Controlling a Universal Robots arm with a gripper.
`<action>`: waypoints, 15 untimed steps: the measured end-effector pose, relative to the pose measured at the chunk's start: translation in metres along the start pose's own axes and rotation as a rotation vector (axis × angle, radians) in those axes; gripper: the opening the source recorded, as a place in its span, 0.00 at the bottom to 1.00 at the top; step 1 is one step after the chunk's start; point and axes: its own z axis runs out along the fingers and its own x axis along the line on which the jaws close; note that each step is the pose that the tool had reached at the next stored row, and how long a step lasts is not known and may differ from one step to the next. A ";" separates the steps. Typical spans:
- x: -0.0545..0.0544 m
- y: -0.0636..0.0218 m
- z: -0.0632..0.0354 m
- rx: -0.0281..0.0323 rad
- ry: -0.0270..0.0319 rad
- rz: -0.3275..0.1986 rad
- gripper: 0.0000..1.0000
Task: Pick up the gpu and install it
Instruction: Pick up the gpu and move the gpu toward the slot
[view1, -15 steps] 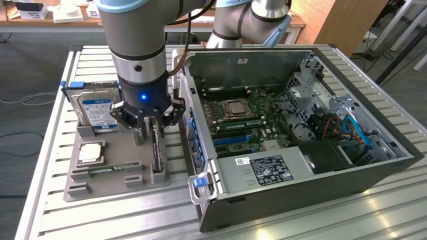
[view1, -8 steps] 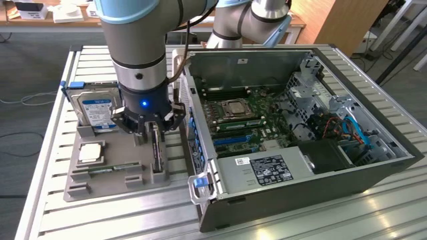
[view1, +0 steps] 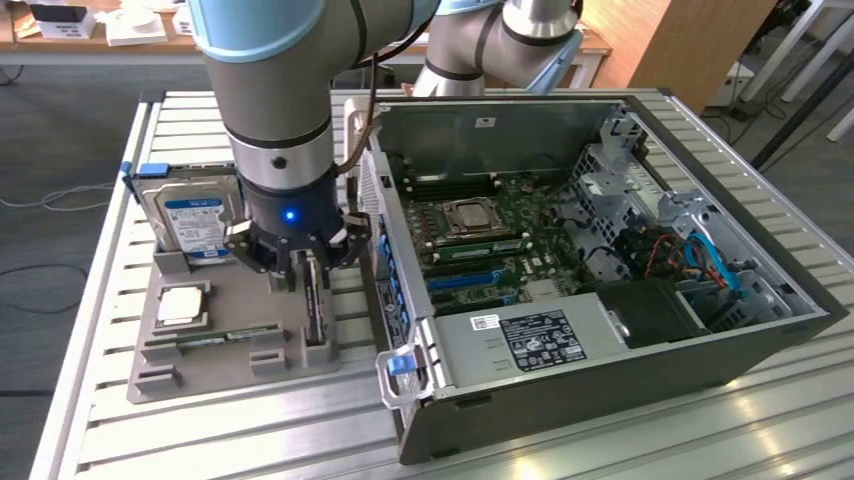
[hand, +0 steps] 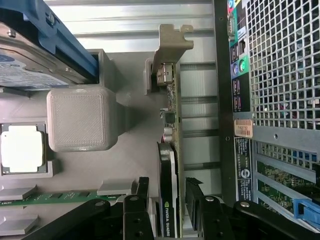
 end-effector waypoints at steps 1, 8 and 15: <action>0.000 0.0000 0.0001 0.0001 0.0001 0.000 0.43; 0.000 -0.0004 0.0078 -0.0007 0.0000 0.000 0.43; 0.000 0.0000 0.0095 -0.0013 -0.0001 0.000 0.43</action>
